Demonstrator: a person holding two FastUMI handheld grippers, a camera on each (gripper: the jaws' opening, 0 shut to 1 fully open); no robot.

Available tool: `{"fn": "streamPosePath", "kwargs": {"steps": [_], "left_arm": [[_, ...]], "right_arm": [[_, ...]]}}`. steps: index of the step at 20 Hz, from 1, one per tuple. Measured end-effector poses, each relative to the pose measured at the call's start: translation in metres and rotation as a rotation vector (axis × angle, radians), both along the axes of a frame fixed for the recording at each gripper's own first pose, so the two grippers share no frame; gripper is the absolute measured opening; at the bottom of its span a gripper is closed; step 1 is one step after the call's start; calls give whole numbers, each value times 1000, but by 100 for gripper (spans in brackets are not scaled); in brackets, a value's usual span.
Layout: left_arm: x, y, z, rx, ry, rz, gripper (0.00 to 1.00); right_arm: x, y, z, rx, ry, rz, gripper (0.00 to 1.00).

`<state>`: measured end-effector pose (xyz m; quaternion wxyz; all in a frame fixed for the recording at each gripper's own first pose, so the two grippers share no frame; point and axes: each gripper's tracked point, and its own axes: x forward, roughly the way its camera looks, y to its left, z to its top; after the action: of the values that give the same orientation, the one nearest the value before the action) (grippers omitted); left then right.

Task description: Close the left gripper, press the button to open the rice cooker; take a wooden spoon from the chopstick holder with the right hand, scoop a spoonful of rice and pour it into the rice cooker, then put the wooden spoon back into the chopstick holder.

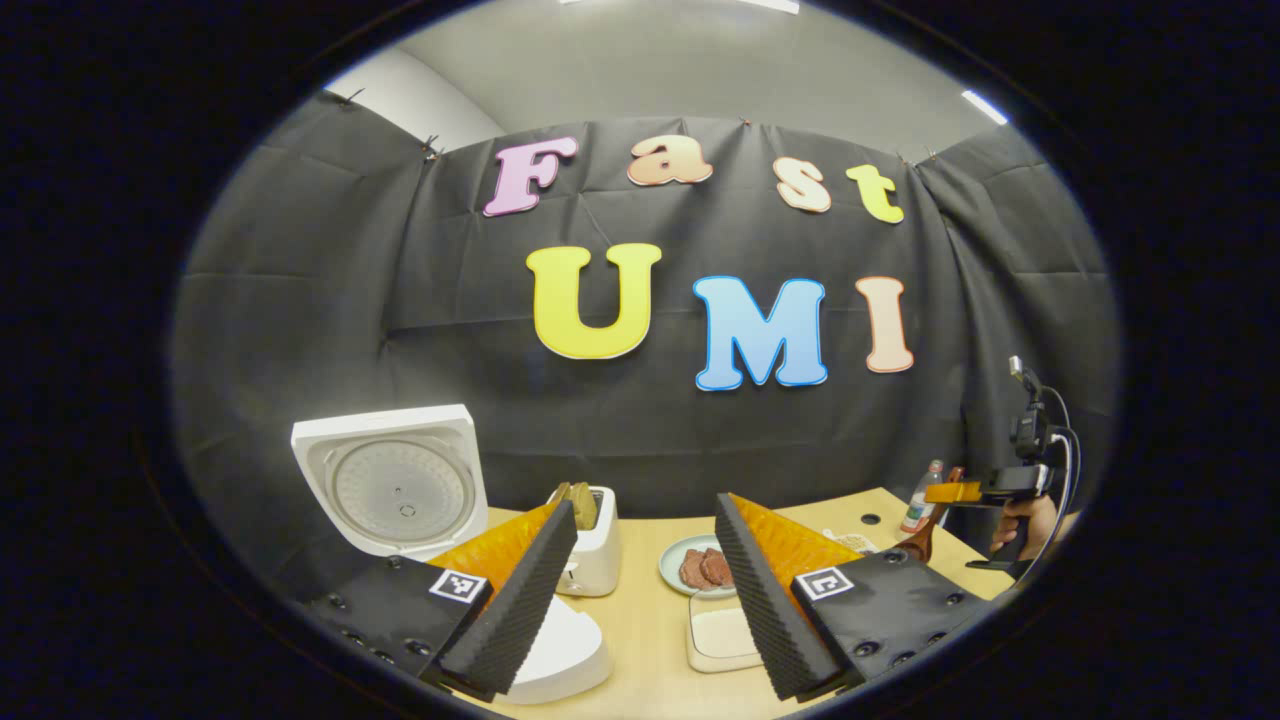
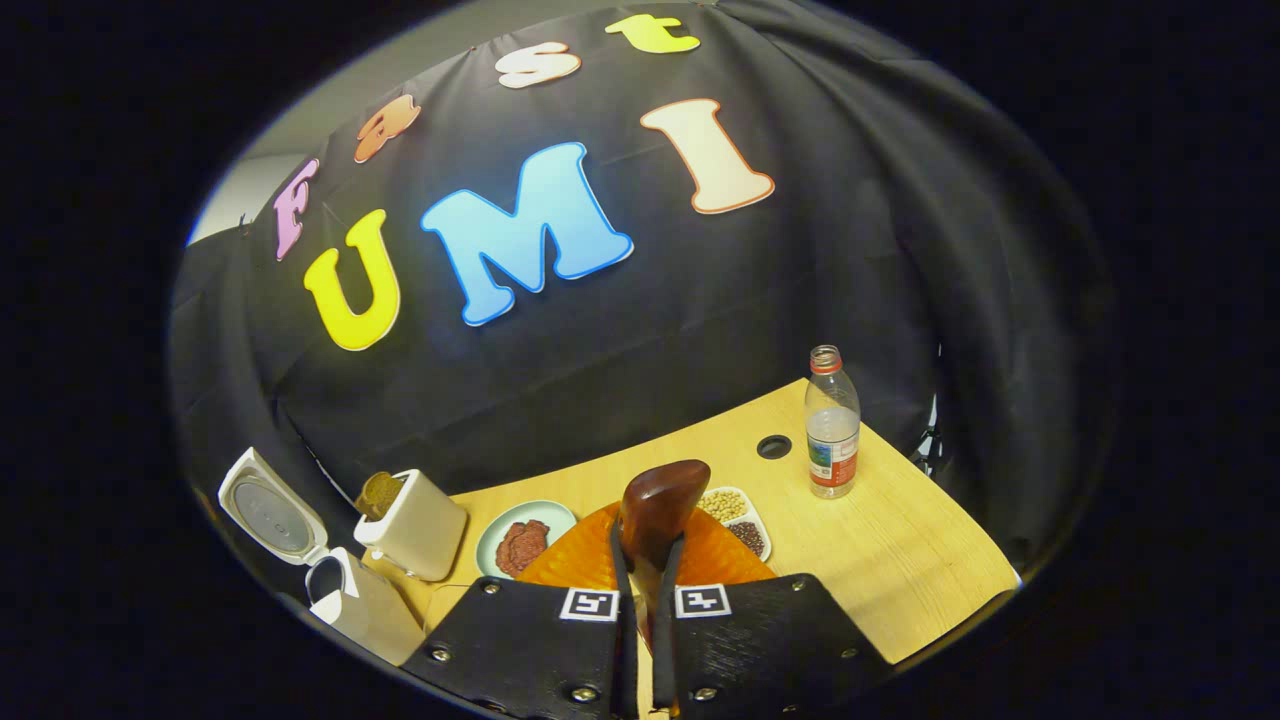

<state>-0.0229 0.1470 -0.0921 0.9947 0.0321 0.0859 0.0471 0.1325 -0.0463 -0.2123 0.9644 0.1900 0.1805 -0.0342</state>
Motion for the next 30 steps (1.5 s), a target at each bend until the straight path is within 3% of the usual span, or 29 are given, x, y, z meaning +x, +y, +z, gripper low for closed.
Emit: {"fn": "streamPosePath", "kwargs": {"steps": [7,12,14,18,27,30], "left_arm": [[-16,2,7,44,-24,-18,96],[-32,6,10,75,-37,-43,98],[-37,14,12,88,-43,-41,93],[-45,29,15,79,-48,-19,94],[-57,68,9,72,-33,48,94],[-62,81,5,60,-29,79,94]], "right_arm": [[-6,65,34,30,-48,111,6],[6,129,14,30,-15,211,6],[14,148,-2,-11,2,230,6],[26,169,-38,-105,42,256,6],[54,176,-106,-375,124,241,6],[50,214,-114,-358,120,305,7]]}}
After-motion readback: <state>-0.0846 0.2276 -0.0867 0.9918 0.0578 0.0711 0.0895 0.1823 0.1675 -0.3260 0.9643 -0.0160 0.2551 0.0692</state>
